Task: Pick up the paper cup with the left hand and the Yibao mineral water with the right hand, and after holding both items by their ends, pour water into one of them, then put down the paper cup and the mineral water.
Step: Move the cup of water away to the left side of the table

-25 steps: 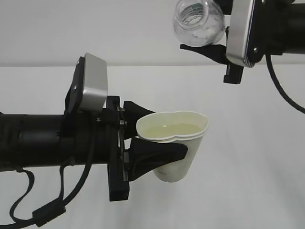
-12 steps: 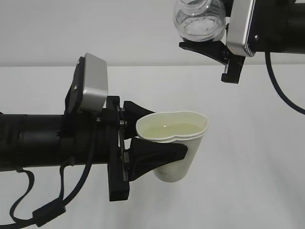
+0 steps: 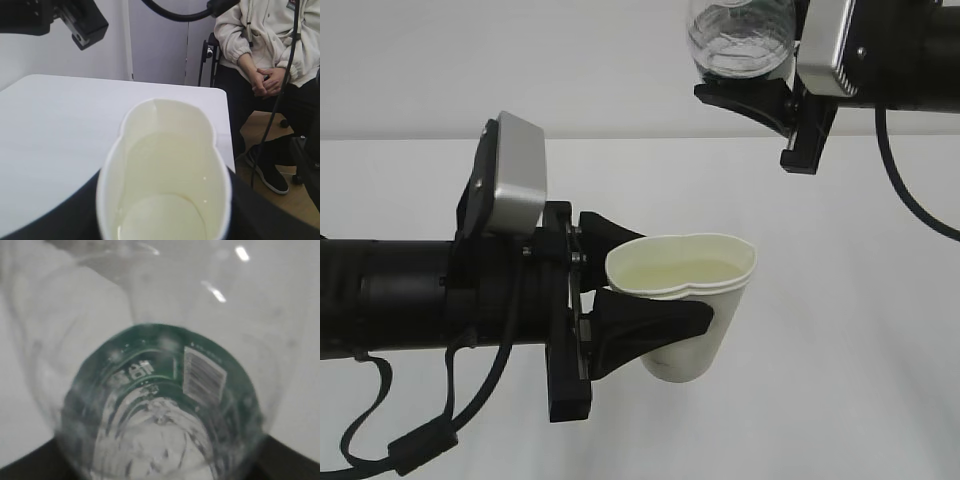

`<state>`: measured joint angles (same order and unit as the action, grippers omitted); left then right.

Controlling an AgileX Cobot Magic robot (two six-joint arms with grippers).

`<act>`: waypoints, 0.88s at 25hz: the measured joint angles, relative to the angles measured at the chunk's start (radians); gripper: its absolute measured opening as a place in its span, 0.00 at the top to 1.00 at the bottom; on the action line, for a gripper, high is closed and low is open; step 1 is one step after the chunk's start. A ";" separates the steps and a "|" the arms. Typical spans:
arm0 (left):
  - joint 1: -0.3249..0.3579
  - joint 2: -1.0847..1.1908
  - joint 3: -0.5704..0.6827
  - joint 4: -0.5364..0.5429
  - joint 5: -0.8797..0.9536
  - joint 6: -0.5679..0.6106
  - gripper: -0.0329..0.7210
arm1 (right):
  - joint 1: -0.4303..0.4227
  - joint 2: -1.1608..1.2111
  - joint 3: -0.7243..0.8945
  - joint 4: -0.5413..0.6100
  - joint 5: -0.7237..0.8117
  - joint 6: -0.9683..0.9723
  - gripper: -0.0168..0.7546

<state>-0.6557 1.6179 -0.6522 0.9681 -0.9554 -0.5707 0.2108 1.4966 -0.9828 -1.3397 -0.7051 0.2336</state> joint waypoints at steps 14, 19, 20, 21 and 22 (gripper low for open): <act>0.000 0.000 0.000 0.004 0.002 0.000 0.46 | 0.000 0.000 0.000 0.000 0.000 0.129 0.41; 0.000 0.000 0.000 0.004 0.002 0.000 0.46 | 0.000 0.000 0.000 0.000 0.002 0.177 0.41; 0.000 0.000 0.000 0.004 0.002 0.000 0.46 | 0.000 0.000 0.000 0.000 0.002 0.189 0.41; 0.000 0.000 0.000 0.004 0.002 0.000 0.46 | 0.000 0.000 0.000 0.000 0.002 0.200 0.41; 0.000 0.000 0.000 0.004 0.002 0.000 0.46 | 0.000 0.000 0.000 0.000 0.002 0.214 0.41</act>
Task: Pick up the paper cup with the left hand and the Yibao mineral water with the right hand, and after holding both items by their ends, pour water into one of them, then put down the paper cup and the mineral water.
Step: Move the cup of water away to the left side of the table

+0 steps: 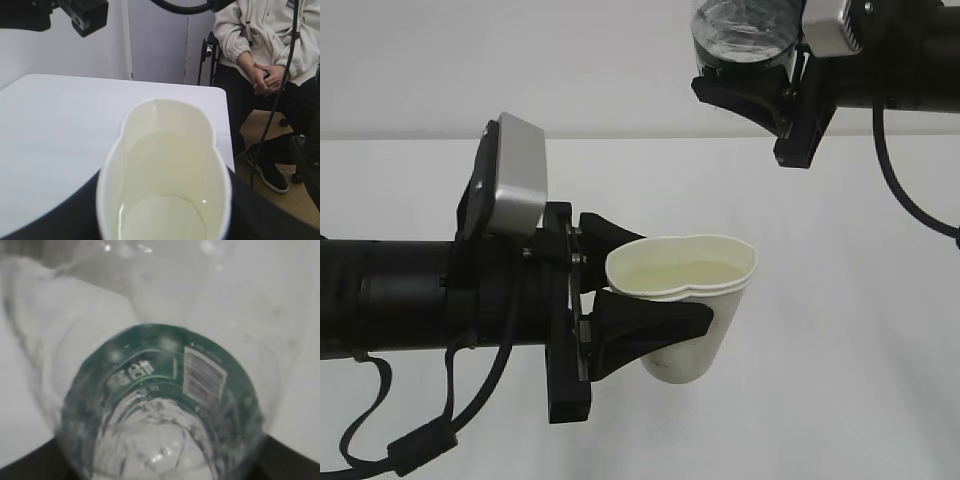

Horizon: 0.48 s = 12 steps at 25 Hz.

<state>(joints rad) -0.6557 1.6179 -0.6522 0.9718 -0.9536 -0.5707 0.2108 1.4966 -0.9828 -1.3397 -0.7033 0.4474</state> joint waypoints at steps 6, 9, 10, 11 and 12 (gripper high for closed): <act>0.000 0.000 0.000 0.000 0.000 0.000 0.46 | 0.000 0.000 0.000 0.000 0.002 0.066 0.41; 0.000 0.000 0.000 0.000 0.000 0.000 0.46 | 0.000 0.000 0.000 0.000 0.002 0.085 0.41; 0.000 0.000 0.000 0.002 0.000 0.000 0.46 | 0.000 0.000 0.000 0.000 0.002 0.092 0.41; 0.000 0.000 0.000 0.002 0.000 0.000 0.46 | 0.000 0.000 0.000 0.000 0.002 0.100 0.41; 0.000 0.000 0.000 0.004 0.000 0.000 0.46 | 0.000 0.000 0.000 0.000 0.004 0.112 0.41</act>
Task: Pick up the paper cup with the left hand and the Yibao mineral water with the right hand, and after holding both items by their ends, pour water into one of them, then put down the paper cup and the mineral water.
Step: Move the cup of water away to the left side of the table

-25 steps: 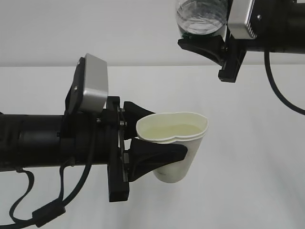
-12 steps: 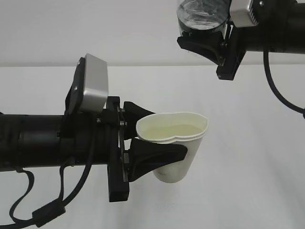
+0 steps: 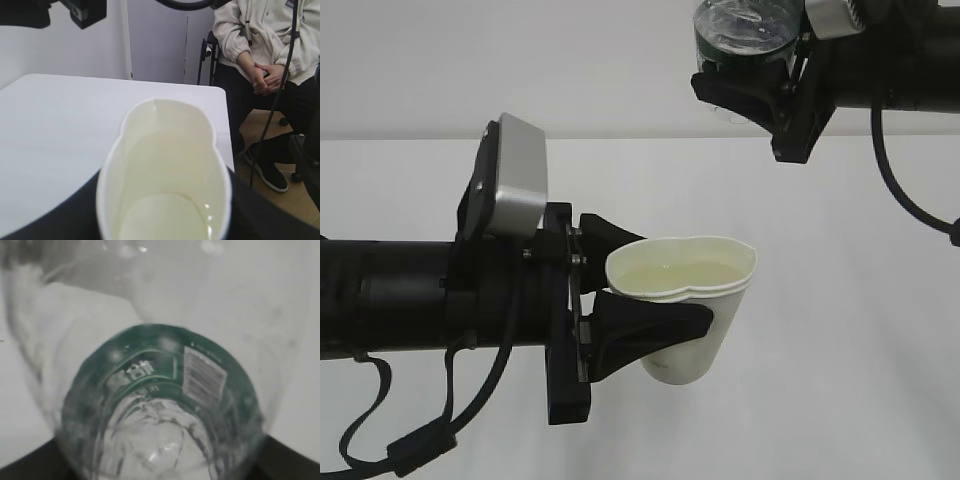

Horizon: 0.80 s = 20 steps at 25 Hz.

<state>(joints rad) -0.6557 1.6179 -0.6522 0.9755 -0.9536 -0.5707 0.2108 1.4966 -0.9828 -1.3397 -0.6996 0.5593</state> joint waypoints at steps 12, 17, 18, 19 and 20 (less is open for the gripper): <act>0.000 0.000 0.000 0.006 0.005 -0.014 0.46 | 0.000 0.000 0.000 0.000 0.002 0.080 0.41; 0.000 0.000 0.000 0.008 0.007 -0.018 0.46 | 0.000 0.000 0.000 0.000 0.002 0.129 0.41; 0.000 0.000 0.000 0.008 0.007 -0.018 0.46 | 0.000 0.000 0.000 0.000 0.002 0.138 0.41; 0.000 0.000 0.000 0.010 0.007 -0.018 0.46 | 0.000 0.000 0.000 0.000 0.002 0.146 0.41; 0.000 0.000 0.000 0.012 0.007 -0.018 0.46 | 0.000 0.000 0.000 0.000 0.004 0.155 0.41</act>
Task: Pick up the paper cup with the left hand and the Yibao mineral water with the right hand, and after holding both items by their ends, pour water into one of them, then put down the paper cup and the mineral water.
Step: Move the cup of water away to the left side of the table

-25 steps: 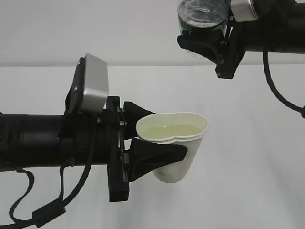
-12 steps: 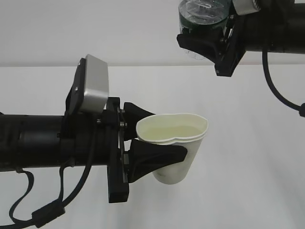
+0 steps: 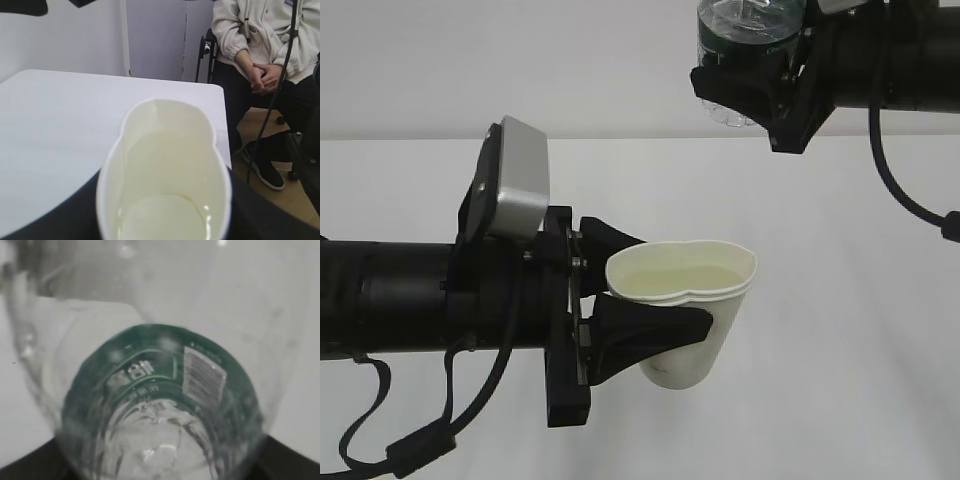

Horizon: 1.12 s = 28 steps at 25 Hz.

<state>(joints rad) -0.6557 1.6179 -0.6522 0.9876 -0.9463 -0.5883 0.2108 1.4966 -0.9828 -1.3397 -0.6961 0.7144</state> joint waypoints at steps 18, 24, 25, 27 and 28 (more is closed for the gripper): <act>0.000 0.000 0.000 0.002 0.000 -0.002 0.46 | 0.000 0.000 0.000 0.000 0.016 0.162 0.41; 0.000 0.000 0.000 0.002 0.000 -0.002 0.46 | 0.000 0.000 0.000 -0.002 0.033 0.204 0.41; 0.000 0.000 0.000 0.002 0.000 -0.002 0.46 | 0.000 0.000 0.000 -0.002 0.037 0.211 0.41; 0.000 0.000 0.000 0.002 0.000 -0.002 0.46 | 0.000 0.000 0.000 -0.002 0.052 0.228 0.41; 0.000 0.000 0.000 0.002 0.000 -0.002 0.46 | 0.000 0.000 0.000 -0.002 0.065 0.235 0.41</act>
<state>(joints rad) -0.6557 1.6179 -0.6522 0.9893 -0.9463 -0.5904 0.2108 1.4966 -0.9828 -1.3416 -0.6311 0.9493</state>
